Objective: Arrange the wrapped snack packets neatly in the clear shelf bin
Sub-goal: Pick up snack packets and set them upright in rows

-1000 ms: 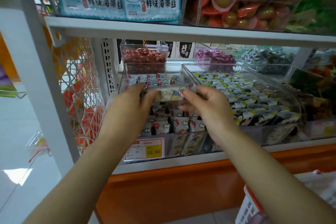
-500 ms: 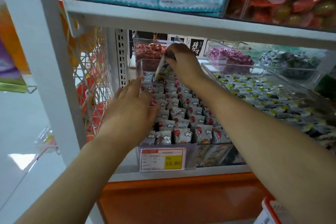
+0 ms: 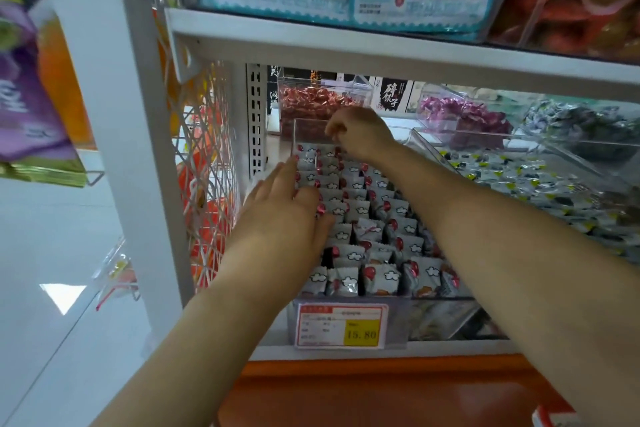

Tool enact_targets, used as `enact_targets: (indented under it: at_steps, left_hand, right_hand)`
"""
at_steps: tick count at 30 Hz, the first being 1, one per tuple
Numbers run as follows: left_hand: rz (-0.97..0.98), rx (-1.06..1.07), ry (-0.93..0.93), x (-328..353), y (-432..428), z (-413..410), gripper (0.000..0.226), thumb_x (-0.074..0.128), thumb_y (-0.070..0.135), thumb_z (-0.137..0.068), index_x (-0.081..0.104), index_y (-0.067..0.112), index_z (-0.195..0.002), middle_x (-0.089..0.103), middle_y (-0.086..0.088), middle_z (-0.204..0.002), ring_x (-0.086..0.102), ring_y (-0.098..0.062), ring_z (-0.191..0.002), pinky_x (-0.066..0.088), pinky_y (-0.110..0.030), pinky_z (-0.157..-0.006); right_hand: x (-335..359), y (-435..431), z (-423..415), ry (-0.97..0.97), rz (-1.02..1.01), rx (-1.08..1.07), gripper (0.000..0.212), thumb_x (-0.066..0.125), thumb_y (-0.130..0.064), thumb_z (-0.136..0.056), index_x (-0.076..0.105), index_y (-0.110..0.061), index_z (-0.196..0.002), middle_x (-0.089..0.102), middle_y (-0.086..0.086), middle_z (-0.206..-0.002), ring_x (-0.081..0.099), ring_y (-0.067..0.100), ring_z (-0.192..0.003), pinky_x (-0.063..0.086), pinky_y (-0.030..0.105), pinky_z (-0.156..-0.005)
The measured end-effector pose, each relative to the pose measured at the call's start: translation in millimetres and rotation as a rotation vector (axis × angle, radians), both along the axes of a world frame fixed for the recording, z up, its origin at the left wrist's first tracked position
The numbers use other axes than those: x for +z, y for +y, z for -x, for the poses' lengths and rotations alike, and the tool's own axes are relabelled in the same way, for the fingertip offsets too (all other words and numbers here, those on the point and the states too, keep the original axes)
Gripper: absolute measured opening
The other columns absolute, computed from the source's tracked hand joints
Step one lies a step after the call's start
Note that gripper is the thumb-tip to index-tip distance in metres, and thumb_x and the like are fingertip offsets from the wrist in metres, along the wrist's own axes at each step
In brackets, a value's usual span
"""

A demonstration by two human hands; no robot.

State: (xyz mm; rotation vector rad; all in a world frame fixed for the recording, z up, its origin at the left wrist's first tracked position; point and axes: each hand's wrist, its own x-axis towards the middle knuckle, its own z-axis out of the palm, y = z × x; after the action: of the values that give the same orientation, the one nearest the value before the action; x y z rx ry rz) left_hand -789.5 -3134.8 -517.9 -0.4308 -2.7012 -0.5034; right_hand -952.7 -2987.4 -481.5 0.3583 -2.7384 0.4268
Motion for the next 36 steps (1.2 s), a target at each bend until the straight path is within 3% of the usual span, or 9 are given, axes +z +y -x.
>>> enact_targets:
  at_steps: [7, 10, 14, 18, 21, 24, 30, 33, 36]
  left_hand:
    - [0.02, 0.008, -0.007, 0.2, 0.9, -0.7, 0.049, 0.032, 0.043, -0.096, 0.042, 0.015, -0.136, 0.004, -0.009, -0.157, 0.007, -0.025, -0.144, 0.008, -0.034, -0.115]
    - [0.013, 0.011, -0.016, 0.5, 1.9, -1.1, 0.049, 0.032, 0.042, -0.097, 0.042, 0.014, -0.135, 0.004, -0.009, -0.157, 0.006, -0.025, -0.144, 0.01, -0.035, -0.115]
    - [0.012, 0.015, -0.023, 2.4, 3.6, -1.7, 0.049, 0.031, 0.044, -0.097, 0.041, 0.016, -0.136, 0.004, -0.007, -0.158, 0.006, -0.024, -0.144, 0.009, -0.036, -0.115]
    - [0.03, 0.032, 0.029, 5.9, 5.1, -4.8, 0.049, 0.027, 0.043, -0.097, 0.04, 0.017, -0.137, 0.01, -0.008, -0.157, 0.005, -0.022, -0.144, 0.002, -0.038, -0.116]
    - [-0.012, 0.039, 0.212, 13.6, 8.1, -12.1, 0.042, 0.038, 0.032, -0.096, 0.049, 0.011, -0.132, 0.032, -0.01, -0.15, 0.023, -0.026, -0.138, 0.015, -0.04, -0.114]
    - [-0.213, -0.012, 0.318, 22.4, 17.9, -22.3, 0.036, 0.05, 0.018, -0.093, 0.054, 0.007, -0.127, 0.047, -0.011, -0.137, 0.04, -0.028, -0.126, 0.031, -0.036, -0.105]
    - [-0.486, -0.09, 0.088, 19.6, 38.0, -40.7, 0.049, 0.047, 0.039, -0.092, 0.042, 0.019, -0.136, 0.046, 0.009, -0.117, 0.05, 0.003, -0.079, 0.042, -0.022, -0.077]
    - [-0.607, -0.127, -0.017, 17.7, 45.1, -42.4, 0.039, 0.051, 0.04, -0.09, 0.055, 0.019, -0.123, 0.06, 0.009, -0.098, 0.053, 0.0, -0.073, 0.044, -0.01, -0.06]
    - [-0.89, -0.206, -0.198, 19.3, 49.6, -45.5, 0.018, 0.053, 0.032, -0.091, 0.065, 0.02, -0.097, 0.063, 0.002, -0.076, 0.059, -0.011, -0.061, 0.05, -0.019, -0.053]
  right_hand:
    - [-11.9, -21.1, 15.1, -0.025, -0.29, -0.174, 0.015, 0.067, -0.02, -0.083, 0.069, -0.015, -0.098, 0.047, 0.014, -0.127, 0.042, 0.034, -0.12, 0.041, 0.047, -0.102]
    - [-7.7, -21.4, 13.1, -0.001, -0.275, -0.177, 0.013, 0.068, -0.019, -0.082, 0.068, -0.014, -0.095, 0.05, 0.013, -0.121, 0.046, 0.032, -0.117, 0.043, 0.046, -0.1]
    - [6.0, -10.1, 0.6, 0.069, 0.069, -0.125, 0.004, 0.06, -0.016, -0.088, 0.061, -0.012, -0.087, 0.063, 0.007, -0.101, 0.057, 0.022, -0.099, 0.05, 0.038, -0.087]
    - [12.3, 6.2, -41.1, 0.271, 0.381, -0.117, 0.006, 0.054, -0.013, -0.091, 0.057, -0.008, -0.088, 0.06, 0.01, -0.097, 0.051, 0.018, -0.082, 0.038, 0.027, -0.068]
    - [7.6, 20.9, -86.6, 0.371, 0.649, -0.106, 0.005, 0.055, -0.009, -0.091, 0.057, -0.005, -0.088, 0.06, 0.008, -0.09, 0.054, 0.019, -0.08, 0.036, 0.025, -0.066]
    - [2.9, 35.3, -134.4, 0.29, 0.949, -0.073, 0.008, 0.054, -0.007, -0.093, 0.052, -0.007, -0.085, 0.055, 0.001, -0.081, 0.059, 0.013, -0.064, 0.051, 0.031, -0.058]
    - [-8.6, 63.3, -208.6, 0.005, 1.419, 0.044, 0.016, 0.053, -0.008, -0.093, 0.06, -0.01, -0.079, 0.062, 0.011, -0.083, 0.063, 0.015, -0.062, 0.054, 0.024, -0.052]
    - [-10.8, 73.9, -225.0, -0.029, 1.558, 0.086, 0.02, 0.054, -0.007, -0.092, 0.063, -0.01, -0.074, 0.063, 0.007, -0.075, 0.064, 0.013, -0.058, 0.052, 0.023, -0.052]
    - [-13.5, 83.0, -230.9, -0.048, 1.637, 0.106, 0.022, 0.057, -0.009, -0.088, 0.068, -0.012, -0.069, 0.067, 0.004, -0.071, 0.065, 0.013, -0.058, 0.053, 0.023, -0.052]
